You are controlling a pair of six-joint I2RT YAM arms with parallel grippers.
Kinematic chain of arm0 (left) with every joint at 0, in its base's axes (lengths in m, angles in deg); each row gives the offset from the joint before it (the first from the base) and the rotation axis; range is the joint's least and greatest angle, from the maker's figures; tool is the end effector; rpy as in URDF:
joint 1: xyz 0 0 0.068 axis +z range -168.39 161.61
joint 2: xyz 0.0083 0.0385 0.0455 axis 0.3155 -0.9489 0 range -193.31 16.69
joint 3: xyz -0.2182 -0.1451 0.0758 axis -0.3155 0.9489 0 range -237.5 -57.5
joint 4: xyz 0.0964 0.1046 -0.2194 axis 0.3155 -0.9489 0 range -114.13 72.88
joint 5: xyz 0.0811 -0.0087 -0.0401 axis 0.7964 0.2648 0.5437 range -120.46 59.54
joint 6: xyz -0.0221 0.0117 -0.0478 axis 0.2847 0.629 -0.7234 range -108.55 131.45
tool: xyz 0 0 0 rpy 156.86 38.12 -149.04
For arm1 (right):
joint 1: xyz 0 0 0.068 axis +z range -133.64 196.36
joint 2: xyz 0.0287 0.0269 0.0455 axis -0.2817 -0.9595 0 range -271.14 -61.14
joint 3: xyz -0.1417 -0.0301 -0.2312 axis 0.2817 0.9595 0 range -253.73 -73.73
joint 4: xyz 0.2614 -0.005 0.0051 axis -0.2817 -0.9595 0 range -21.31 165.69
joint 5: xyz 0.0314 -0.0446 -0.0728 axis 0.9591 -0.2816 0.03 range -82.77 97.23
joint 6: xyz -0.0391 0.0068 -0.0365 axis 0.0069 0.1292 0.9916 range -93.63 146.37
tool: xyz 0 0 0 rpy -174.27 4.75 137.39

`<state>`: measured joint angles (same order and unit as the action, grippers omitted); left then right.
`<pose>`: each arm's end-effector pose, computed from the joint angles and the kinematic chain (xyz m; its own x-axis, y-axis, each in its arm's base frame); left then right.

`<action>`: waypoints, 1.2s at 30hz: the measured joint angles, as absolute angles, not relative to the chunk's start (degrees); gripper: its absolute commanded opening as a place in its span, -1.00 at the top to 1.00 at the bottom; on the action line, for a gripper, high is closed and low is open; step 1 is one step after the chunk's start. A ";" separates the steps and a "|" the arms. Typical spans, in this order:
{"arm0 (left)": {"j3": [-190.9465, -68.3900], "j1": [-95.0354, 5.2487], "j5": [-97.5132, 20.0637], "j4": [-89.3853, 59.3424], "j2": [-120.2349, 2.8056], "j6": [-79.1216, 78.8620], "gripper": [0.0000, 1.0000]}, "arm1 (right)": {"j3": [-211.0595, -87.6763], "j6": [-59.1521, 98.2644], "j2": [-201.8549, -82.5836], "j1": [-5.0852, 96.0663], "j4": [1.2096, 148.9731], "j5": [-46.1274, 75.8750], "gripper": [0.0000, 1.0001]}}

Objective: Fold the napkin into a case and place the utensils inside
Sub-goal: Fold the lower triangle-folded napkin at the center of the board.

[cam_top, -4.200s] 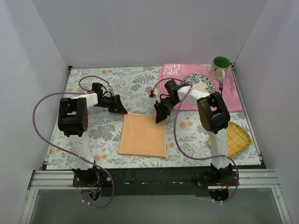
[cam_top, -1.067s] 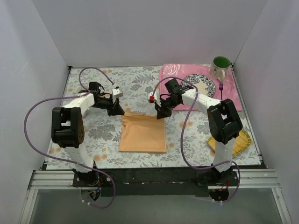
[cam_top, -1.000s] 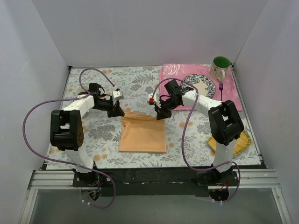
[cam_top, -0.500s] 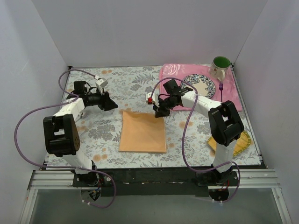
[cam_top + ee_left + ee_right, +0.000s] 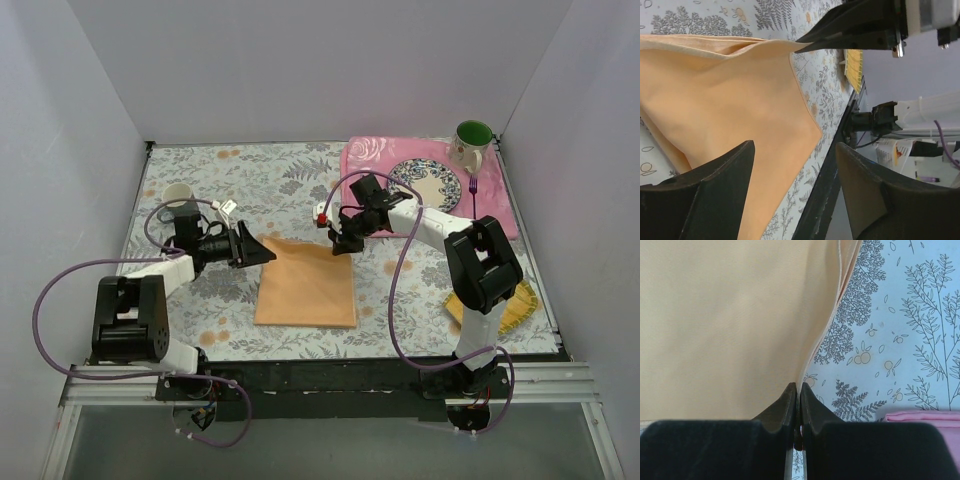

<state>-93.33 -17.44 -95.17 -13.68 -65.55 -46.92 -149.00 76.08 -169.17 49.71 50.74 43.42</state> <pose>0.2626 -0.0278 0.1781 -0.9146 -0.3790 0.1409 -0.2371 0.2202 -0.9462 0.3185 0.2347 0.1955 0.0826 -0.6825 -0.7262 -0.9959 -0.0305 -0.0847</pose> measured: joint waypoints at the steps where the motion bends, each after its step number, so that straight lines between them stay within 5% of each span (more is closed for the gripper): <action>1: -92.83 -17.44 -94.86 -11.89 -66.73 -49.21 -0.31 | -148.95 76.11 -169.17 49.71 50.74 43.44 0.97; 16: -92.90 -19.63 -87.52 -1.75 -83.77 -60.60 -0.28 | -148.93 77.02 -169.17 49.71 50.82 43.64 0.97; 26: -92.09 -16.74 -89.84 1.66 -84.43 -64.75 -0.25 | -146.16 79.12 -167.26 49.71 51.98 44.23 0.97; 36: -115.23 -16.02 -90.71 -22.03 -78.24 -30.70 -0.27 | -141.02 84.74 -162.78 50.45 53.49 44.93 0.97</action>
<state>-115.23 -16.02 -90.71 -22.03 -78.24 -30.70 -141.02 84.74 -162.78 50.45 53.49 44.93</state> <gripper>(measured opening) 0.633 0.126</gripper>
